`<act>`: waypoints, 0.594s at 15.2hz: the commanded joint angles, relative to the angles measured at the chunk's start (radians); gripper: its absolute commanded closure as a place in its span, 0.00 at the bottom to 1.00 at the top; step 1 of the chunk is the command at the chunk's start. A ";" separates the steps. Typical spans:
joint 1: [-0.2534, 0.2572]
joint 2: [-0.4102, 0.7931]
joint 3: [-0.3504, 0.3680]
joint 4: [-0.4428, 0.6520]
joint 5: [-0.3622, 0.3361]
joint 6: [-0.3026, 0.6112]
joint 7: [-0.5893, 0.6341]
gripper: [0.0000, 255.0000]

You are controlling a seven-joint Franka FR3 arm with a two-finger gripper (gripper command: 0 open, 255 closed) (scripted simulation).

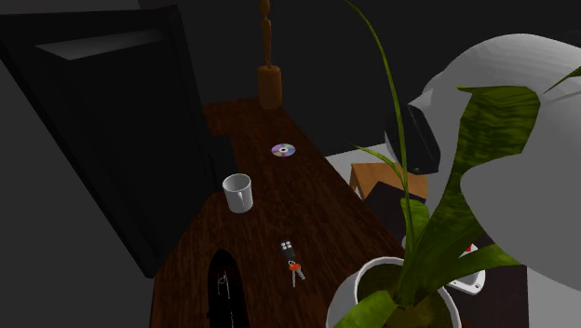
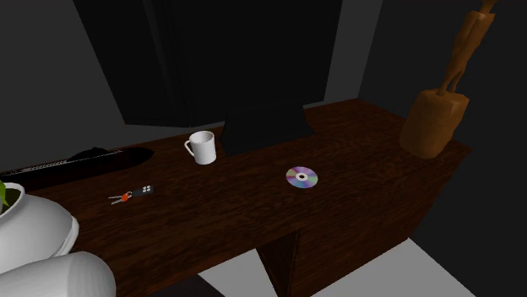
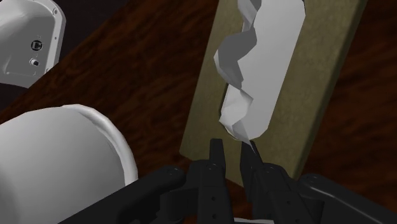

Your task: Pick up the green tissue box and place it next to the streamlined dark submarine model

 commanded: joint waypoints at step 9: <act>0.000 0.003 -0.002 -0.006 -0.002 0.008 0.001 0.00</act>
